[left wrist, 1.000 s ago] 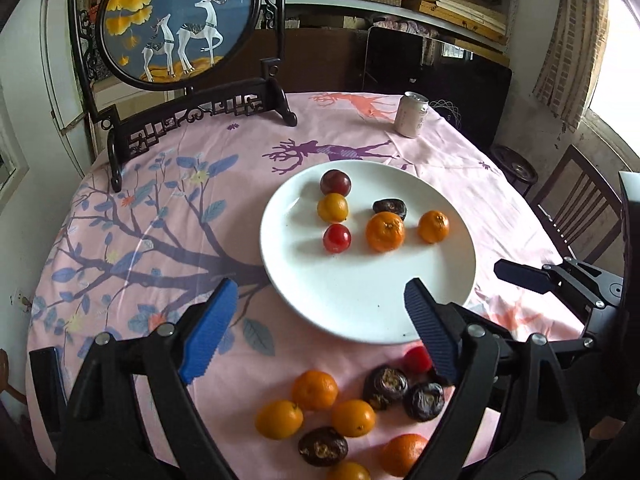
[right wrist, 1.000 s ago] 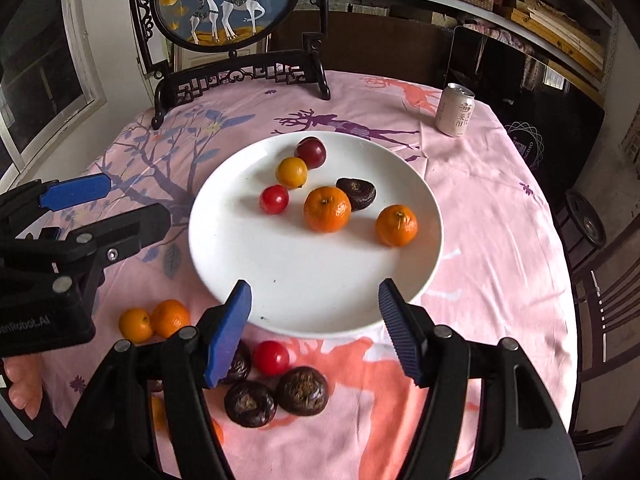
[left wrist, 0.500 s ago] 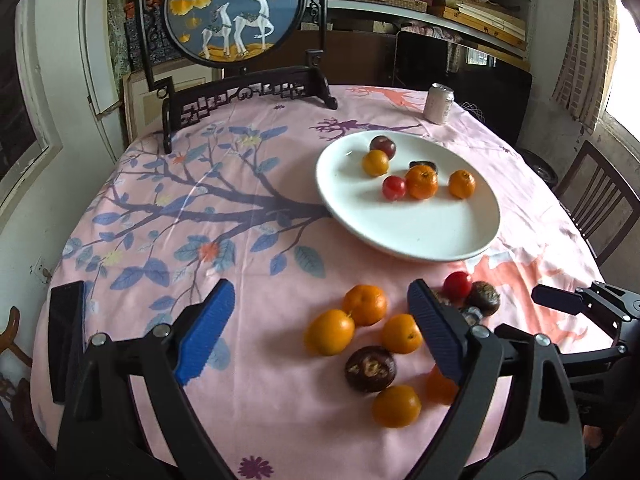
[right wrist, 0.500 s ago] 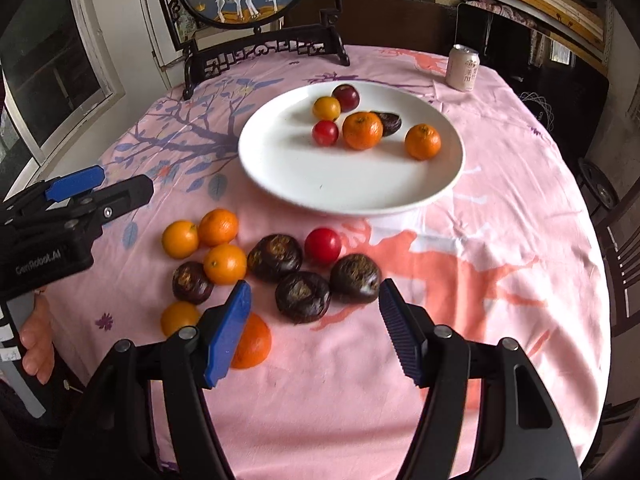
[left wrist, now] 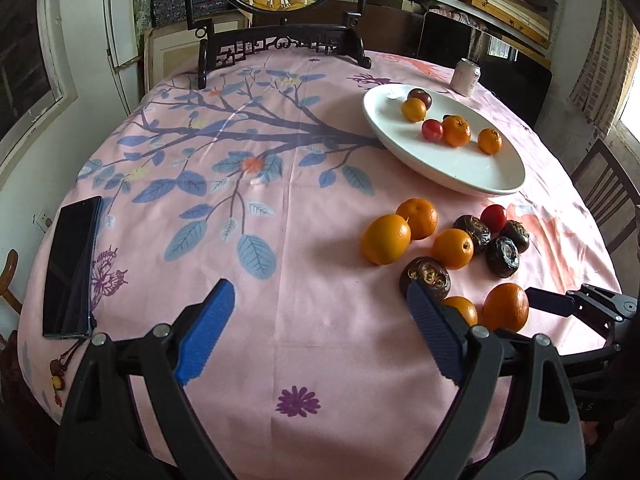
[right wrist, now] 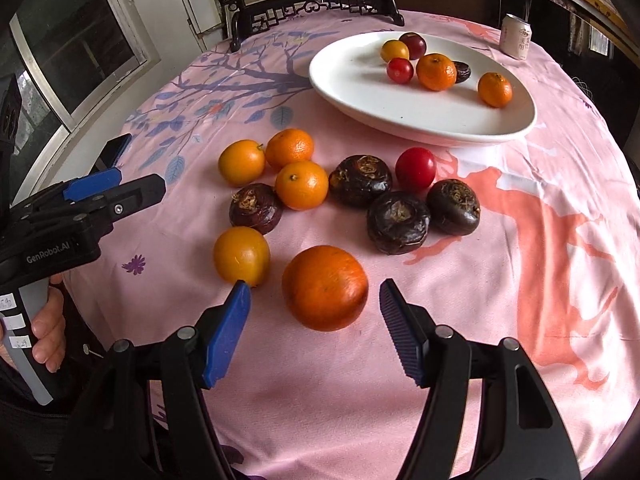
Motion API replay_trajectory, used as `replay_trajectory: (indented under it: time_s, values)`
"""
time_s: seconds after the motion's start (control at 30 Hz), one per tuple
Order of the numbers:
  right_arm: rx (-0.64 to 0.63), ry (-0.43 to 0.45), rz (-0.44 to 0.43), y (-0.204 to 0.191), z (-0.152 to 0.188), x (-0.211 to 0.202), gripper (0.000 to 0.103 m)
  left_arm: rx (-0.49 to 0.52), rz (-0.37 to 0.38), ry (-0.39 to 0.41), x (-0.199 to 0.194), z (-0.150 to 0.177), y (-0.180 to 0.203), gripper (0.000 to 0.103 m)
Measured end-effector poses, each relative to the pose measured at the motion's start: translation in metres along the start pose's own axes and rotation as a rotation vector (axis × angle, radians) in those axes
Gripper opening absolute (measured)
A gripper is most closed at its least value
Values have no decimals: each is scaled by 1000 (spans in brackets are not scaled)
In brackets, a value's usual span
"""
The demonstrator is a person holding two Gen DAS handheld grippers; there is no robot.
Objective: Organize fruits
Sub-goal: 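Grasp a large orange with the right tool while the left tool grasps an orange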
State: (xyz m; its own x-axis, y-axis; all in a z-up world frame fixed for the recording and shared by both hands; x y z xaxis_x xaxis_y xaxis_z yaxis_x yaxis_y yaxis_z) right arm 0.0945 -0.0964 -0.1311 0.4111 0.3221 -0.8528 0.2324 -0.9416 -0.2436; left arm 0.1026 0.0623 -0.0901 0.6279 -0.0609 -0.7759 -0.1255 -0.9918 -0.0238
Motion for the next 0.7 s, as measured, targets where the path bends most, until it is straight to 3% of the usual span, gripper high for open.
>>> replay_trajectory:
  time_s: [0.03,0.07,0.1,0.2,0.3,0.6,0.7]
  values:
    - [-7,1,11,0,1,2,61,1,4,-1,0,1,0,90]
    - [-16,16,31,1,0,3,47,7,9,-3,-1,1,2,90]
    - [-28,31,50,2,-1,2,45,14,12,-4,-1,2,4,90]
    - [-9,29,29,7,-1,0,44,45,37,-16,-1,6,18,90]
    - [9,37,50,17,0,-7,44,93,77,-41,6,11,42,90]
    - [90,60,131,69,20,-33,44,174,97,-119,36,19,92,89]
    - [112,56,104,78,22,-31,45,169,108,-146,43,21,99,74]
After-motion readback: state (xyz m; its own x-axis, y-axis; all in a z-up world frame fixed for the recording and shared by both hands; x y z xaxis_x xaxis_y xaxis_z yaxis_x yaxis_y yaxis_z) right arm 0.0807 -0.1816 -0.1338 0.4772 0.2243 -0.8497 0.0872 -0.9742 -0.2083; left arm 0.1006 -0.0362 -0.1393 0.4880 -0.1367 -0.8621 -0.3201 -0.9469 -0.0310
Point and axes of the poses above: each gripper's, at about its wrist camera, not at the fingertips, and x roughly the way its jaws point, y to its right, z to its underside, the point moved 9 cm from there along x, roughly the way its jaws point, and after that the axes turned 9 degrees about x, right-handed, at the moved point
